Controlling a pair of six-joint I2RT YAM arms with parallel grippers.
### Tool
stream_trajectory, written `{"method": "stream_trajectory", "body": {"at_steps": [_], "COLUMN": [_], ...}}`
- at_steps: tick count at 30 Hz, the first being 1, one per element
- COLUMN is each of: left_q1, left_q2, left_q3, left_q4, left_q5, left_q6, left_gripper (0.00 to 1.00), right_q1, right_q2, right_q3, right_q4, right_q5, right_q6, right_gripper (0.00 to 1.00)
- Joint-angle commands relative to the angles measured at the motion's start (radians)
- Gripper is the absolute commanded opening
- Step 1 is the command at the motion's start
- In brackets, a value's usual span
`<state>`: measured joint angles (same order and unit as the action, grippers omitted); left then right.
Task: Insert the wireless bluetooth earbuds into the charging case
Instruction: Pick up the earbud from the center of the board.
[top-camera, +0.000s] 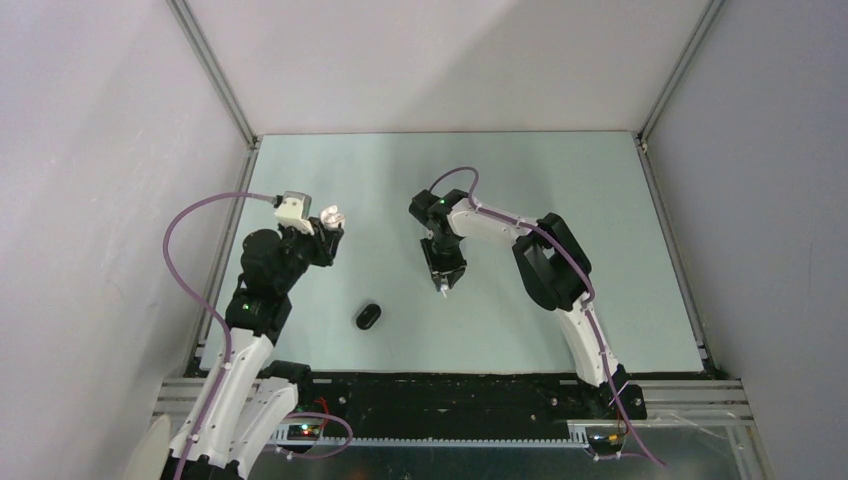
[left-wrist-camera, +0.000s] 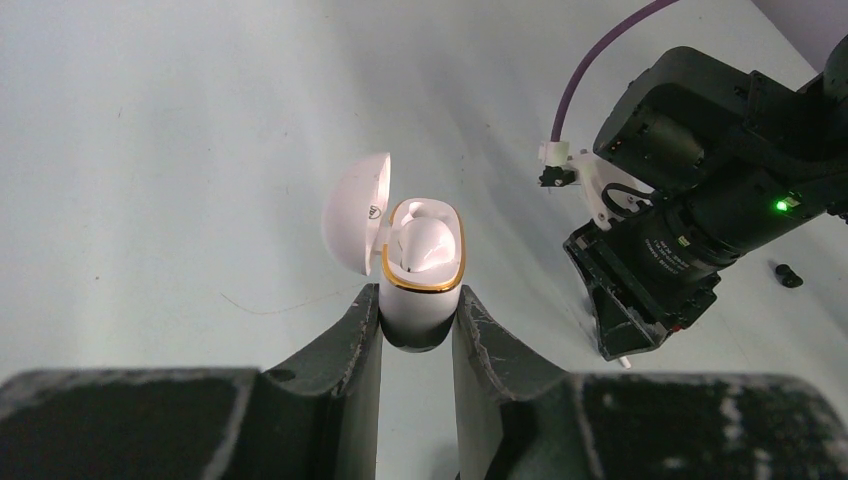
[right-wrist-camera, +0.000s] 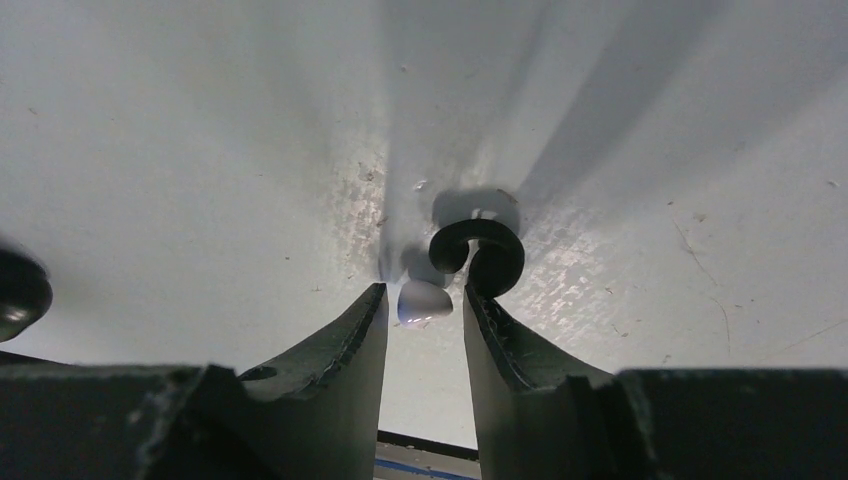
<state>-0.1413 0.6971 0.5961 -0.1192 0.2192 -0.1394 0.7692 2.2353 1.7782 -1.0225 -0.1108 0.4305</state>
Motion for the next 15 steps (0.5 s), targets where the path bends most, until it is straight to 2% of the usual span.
{"method": "stream_trajectory", "body": {"at_steps": [1, 5, 9, 11, 12, 14, 15], "left_q1": [0.009, 0.009, 0.009, 0.009, 0.009, 0.009, 0.009], "left_q2": [-0.018, -0.016, -0.012, -0.008, -0.007, 0.001, 0.004], "left_q3": [0.026, 0.023, 0.021, 0.021, 0.021, 0.019, 0.014], "left_q4": [0.02, 0.02, 0.021, 0.023, 0.026, 0.048, 0.061], "left_q5": [-0.01, -0.013, -0.012, -0.005, 0.001, 0.072, 0.096], "left_q6": [0.013, 0.015, 0.015, 0.018, 0.025, 0.041, 0.045], "left_gripper": [0.0, 0.0, 0.0, 0.0, 0.0, 0.0, 0.0], "right_q1": [0.001, 0.0, -0.003, -0.004, -0.006, -0.014, -0.019], "right_q2": [0.01, 0.011, 0.018, 0.016, 0.007, -0.026, -0.062], "right_q3": [0.021, 0.012, 0.023, 0.029, 0.031, 0.045, 0.054], "right_q4": [0.006, 0.009, 0.015, 0.022, 0.027, 0.044, 0.049], "right_q5": [0.028, 0.021, 0.019, 0.016, 0.008, -0.017, -0.028], "right_q6": [0.014, 0.012, 0.005, -0.008, -0.018, -0.055, -0.09], "right_gripper": [0.38, 0.36, 0.29, 0.2, 0.1, 0.0, 0.0]}}
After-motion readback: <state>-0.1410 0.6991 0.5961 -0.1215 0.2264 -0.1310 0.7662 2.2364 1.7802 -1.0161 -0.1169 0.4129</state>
